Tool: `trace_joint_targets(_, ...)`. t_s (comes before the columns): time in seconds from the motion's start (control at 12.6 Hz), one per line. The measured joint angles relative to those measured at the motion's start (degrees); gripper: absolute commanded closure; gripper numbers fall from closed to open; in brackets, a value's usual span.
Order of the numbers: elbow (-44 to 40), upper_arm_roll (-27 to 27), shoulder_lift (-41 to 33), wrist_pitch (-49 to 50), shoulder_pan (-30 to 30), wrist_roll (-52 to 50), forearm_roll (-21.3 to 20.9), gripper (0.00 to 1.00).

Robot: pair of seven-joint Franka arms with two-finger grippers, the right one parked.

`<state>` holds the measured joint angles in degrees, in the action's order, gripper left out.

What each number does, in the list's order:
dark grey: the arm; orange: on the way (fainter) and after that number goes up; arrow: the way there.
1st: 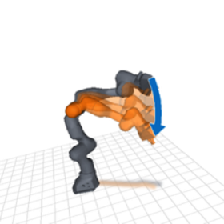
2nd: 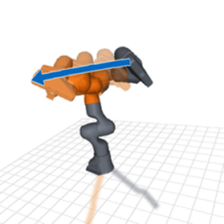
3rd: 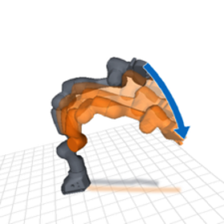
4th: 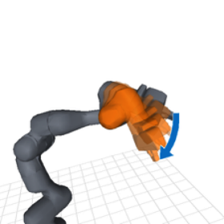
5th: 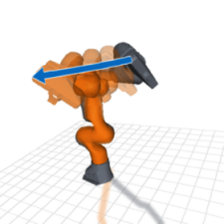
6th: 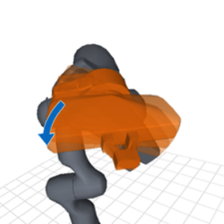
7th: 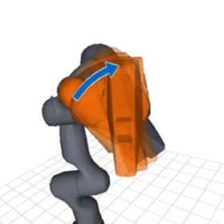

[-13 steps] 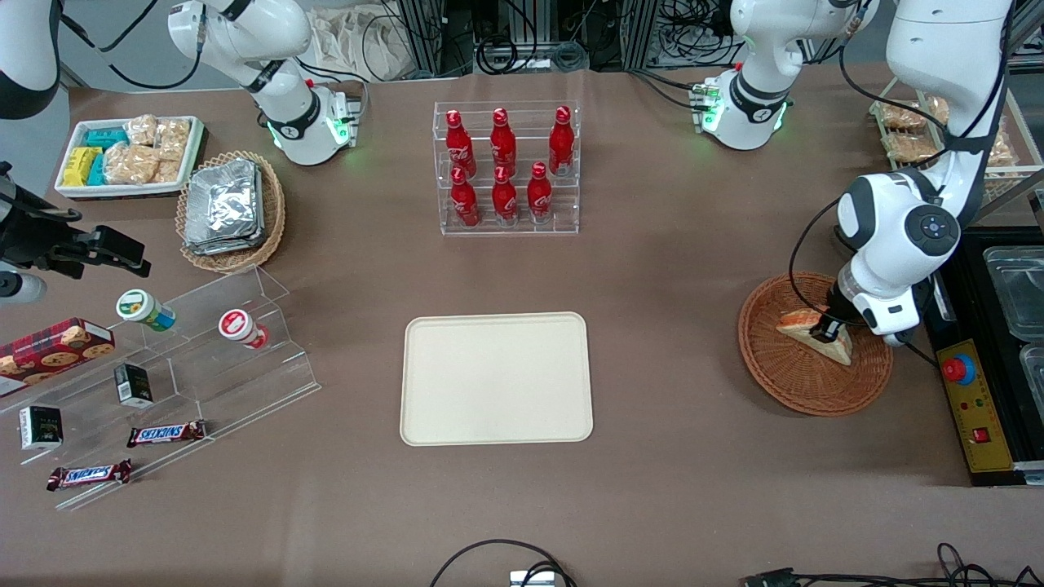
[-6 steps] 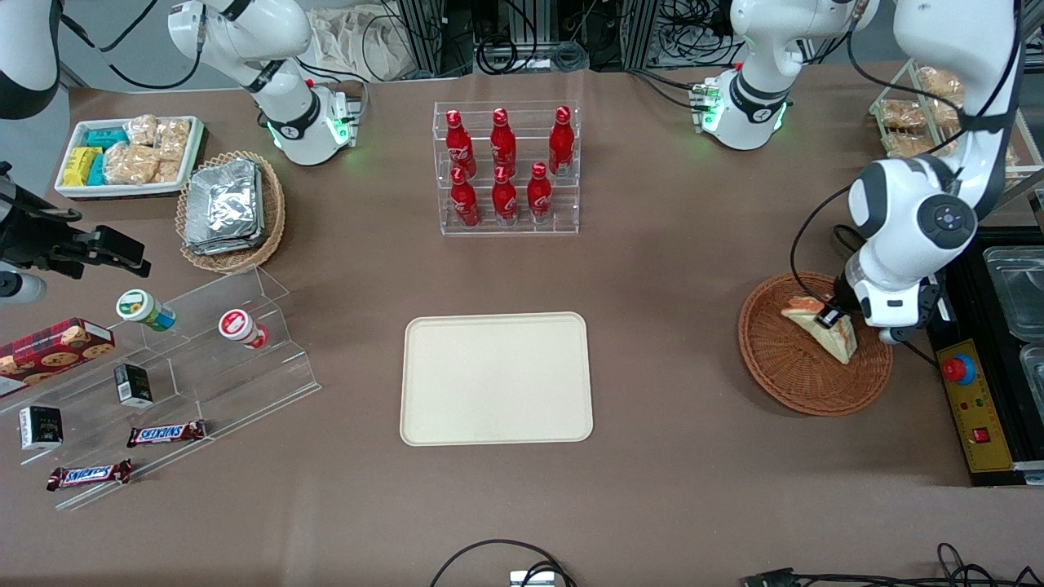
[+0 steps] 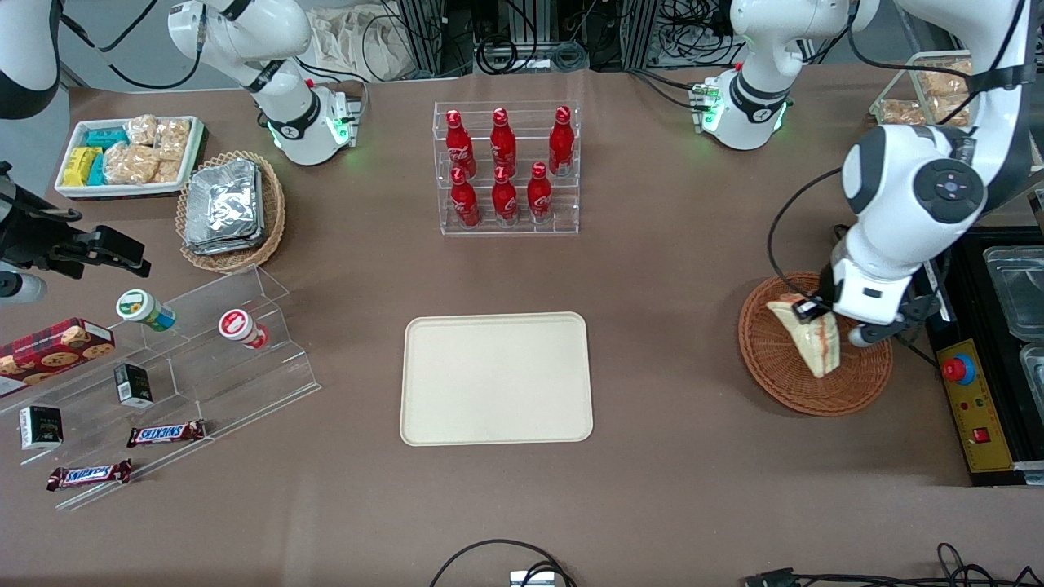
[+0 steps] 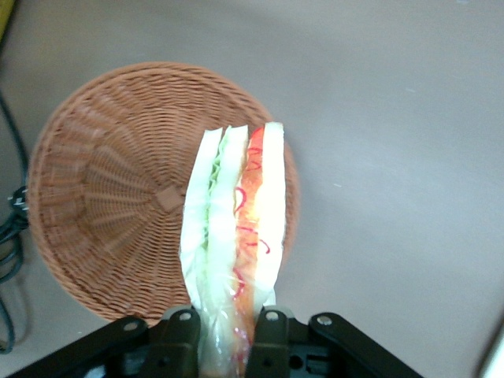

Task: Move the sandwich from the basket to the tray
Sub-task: 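Lift the sandwich out of the basket toward the white tray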

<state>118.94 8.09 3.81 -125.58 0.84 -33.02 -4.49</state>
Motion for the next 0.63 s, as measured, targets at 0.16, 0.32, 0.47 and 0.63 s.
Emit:
trace_joint_targets(0.16,-3.01,2.5,0.8,2.66,0.08,-0.23,0.0,0.87)
trace_joint_targets(0.32,-6.8,4.76,2.26,4.98,0.14,-1.85,-0.11,0.87)
trace_joint_targets(0.47,-10.31,6.95,4.41,5.71,0.85,-3.54,-0.82,0.87)
trace_joint_targets(0.63,-14.24,7.65,7.41,6.11,3.94,-5.16,-2.8,0.87)
